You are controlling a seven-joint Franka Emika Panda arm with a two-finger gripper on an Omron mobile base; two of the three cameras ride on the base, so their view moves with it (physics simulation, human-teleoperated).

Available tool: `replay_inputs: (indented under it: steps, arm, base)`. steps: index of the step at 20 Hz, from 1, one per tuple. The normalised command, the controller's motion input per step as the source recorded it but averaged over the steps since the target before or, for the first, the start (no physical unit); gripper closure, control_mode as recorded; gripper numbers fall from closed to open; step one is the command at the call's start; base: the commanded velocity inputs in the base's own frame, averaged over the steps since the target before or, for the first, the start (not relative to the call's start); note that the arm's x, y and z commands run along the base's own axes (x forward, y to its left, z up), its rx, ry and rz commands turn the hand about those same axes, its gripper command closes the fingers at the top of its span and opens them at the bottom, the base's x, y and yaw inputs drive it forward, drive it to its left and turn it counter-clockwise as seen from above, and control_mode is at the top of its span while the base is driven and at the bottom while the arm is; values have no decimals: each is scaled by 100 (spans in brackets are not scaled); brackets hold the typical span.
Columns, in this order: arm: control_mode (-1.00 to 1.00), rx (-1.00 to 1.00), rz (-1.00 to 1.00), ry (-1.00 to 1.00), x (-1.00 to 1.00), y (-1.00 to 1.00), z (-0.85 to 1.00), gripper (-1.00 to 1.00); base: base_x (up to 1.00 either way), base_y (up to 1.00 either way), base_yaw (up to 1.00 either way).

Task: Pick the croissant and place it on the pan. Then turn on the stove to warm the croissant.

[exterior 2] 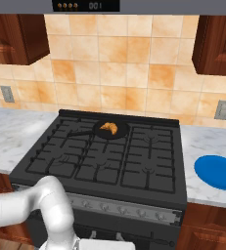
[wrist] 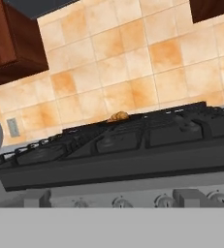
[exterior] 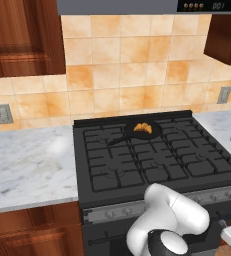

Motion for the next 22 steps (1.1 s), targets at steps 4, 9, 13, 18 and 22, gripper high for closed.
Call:
replay_inputs:
  steps: [4, 9, 13, 18, 22]
  arm:
    - [-100, -5, -1, 0, 11, 0, -24, -100]
    - [-100, -5, 0, 0, 21, 0, -20, -100]
    - [-100, -3, 0, 0, 26, 0, -15, -100]
    - [-100, -3, 0, 0, 24, 0, -9, -100]
    - [-100, -4, 0, 0, 18, 0, -11, -100]
  base:
    - [0, 0, 0]
    - [0, 0, 0]
    - [0, 0, 0]
    - [0, 0, 0]
    - [0, 0, 0]
